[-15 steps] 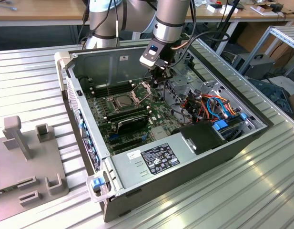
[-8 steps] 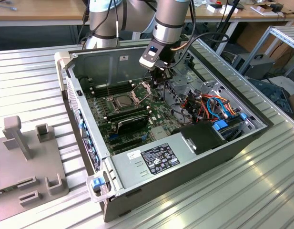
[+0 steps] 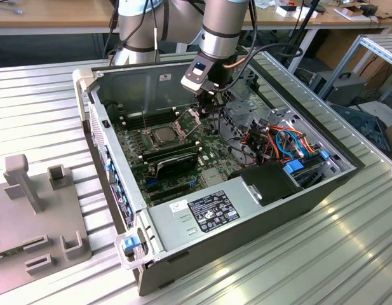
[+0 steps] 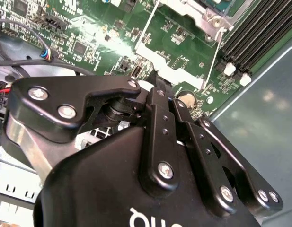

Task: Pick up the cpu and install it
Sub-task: 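Close the cpu cover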

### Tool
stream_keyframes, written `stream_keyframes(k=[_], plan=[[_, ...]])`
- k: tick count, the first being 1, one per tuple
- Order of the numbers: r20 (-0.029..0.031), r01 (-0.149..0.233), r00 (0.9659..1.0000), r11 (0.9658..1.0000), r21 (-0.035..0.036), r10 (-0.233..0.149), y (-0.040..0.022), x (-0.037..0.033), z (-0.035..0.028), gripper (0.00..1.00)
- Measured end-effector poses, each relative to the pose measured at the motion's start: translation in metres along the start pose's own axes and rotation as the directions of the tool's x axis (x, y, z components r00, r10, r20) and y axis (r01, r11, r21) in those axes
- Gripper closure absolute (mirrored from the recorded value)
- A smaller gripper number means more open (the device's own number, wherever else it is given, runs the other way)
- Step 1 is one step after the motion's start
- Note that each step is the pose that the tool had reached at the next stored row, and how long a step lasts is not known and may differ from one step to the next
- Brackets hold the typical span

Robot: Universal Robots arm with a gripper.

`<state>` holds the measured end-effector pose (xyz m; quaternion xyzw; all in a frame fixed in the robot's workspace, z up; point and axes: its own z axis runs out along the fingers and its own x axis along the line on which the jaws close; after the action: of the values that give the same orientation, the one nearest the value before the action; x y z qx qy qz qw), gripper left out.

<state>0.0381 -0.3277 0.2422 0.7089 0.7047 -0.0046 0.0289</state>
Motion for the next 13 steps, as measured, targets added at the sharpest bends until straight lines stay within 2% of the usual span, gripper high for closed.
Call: stream_keyframes(k=[9,13], plan=[[0.0,0.0,1.0,1.0,-0.0015,0.0,-0.0109,-0.0001,-0.0004,0.89],[0.0,0.0,1.0,1.0,-0.0035,0.0,-0.0223,-0.0002,-0.0008,0.89]])
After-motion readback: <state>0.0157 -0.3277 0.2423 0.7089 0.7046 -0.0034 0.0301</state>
